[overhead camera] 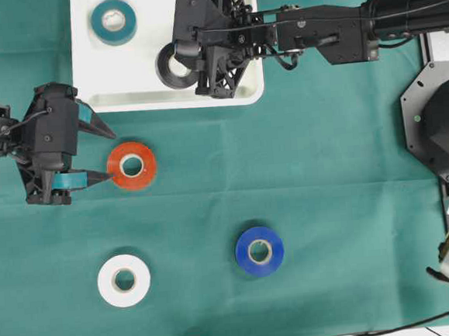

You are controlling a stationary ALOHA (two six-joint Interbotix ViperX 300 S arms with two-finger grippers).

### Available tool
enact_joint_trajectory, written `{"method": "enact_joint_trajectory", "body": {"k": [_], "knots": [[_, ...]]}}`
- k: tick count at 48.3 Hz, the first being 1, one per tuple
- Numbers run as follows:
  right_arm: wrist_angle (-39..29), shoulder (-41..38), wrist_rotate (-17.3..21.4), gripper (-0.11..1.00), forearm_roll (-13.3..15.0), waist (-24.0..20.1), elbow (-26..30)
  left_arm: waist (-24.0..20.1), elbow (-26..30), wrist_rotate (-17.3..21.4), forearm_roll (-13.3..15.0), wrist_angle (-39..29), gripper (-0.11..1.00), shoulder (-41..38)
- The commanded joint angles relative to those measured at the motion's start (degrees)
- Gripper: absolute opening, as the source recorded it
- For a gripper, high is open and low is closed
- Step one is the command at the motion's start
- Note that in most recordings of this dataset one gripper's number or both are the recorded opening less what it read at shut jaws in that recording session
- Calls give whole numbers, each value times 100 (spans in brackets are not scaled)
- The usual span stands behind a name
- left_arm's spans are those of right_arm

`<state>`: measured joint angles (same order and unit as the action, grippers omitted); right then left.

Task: Put the tape alternately from left to right into the white case.
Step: 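Lift the black roll and carry it into the white tray, then release the black roll in the tray and withdraw the right gripper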

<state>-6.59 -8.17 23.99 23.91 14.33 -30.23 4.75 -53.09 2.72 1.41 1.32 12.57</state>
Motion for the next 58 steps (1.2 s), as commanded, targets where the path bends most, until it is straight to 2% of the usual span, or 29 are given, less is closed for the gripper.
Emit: {"method": "enact_joint_trajectory", "body": {"k": [1, 11, 13, 18, 23, 25, 58], "knots": [[62, 88, -9, 1, 9, -9, 123, 9, 53, 0, 18, 26, 76, 88], [62, 88, 0, 1, 9, -9, 123, 18, 53, 0, 18, 26, 76, 88], [62, 88, 0, 5, 9, -9, 123, 9, 53, 0, 18, 26, 76, 88], [62, 88, 9, 27, 9, -9, 114, 18, 53, 0, 18, 26, 76, 88], [62, 97, 18, 58, 9, -9, 105, 18, 53, 0, 9, 26, 76, 88], [62, 88, 18, 66, 9, -9, 105, 9, 53, 0, 9, 26, 76, 88], [62, 237, 26, 66, 9, -211, 62, 18, 44, 9, 18, 18, 76, 88]]}}
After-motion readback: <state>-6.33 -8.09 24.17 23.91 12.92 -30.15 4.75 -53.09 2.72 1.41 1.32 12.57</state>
